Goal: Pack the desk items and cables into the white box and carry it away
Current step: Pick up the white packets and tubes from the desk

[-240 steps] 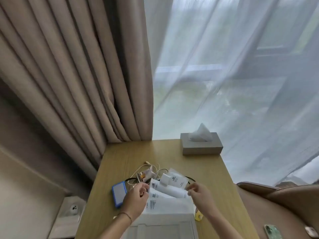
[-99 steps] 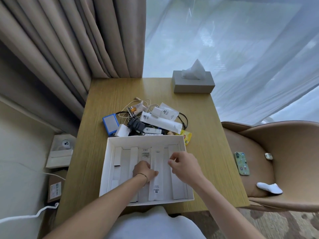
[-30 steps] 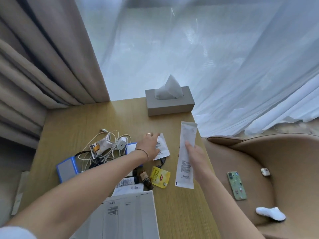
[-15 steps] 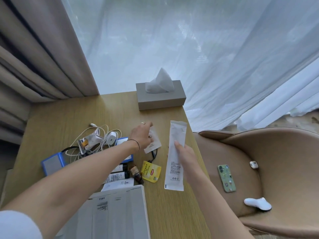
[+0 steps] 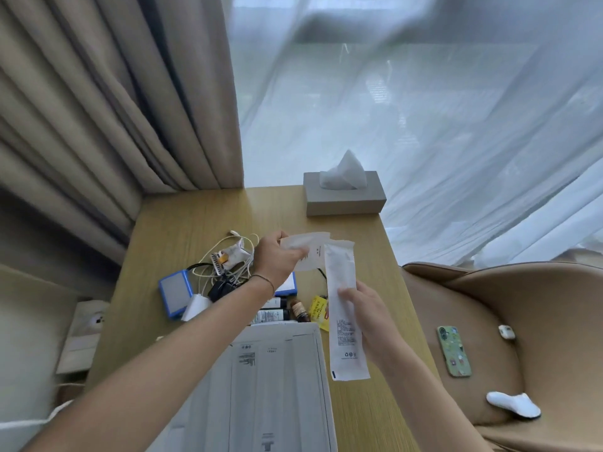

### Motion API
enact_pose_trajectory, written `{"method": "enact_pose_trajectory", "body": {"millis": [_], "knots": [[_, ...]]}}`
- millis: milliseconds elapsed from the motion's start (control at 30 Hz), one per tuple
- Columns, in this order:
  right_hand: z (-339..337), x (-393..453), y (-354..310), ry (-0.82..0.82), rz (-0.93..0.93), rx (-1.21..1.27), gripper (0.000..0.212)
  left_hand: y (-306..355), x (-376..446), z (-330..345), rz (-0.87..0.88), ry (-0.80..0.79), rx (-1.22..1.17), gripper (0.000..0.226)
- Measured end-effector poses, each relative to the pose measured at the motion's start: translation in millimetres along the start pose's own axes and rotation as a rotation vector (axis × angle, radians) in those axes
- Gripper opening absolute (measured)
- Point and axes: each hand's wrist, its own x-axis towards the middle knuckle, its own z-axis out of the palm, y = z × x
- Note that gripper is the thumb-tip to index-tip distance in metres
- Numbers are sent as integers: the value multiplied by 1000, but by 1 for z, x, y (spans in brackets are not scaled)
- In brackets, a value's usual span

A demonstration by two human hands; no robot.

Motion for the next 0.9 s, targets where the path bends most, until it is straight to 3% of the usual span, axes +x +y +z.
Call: {"method": "enact_pose_trajectory", "body": {"millis": [233, 367, 567, 733, 900], "knots": [[40, -50, 23, -225, -29, -32, 55, -6, -57, -81, -65, 157, -214, 32], [58, -60, 46, -221, -79, -310, 39, -22, -93, -116, -82, 157, -318, 41], [72, -59, 88, -111, -11, -608, 18, -50, -136, -151, -85, 194, -329, 39], [95, -42, 111, 22, -67, -1058, 23, -74, -163, -160, -119, 163, -275, 30], [107, -27, 126, 31, 26, -1200, 14, -95, -180, -161, -135, 111, -250, 28]]}}
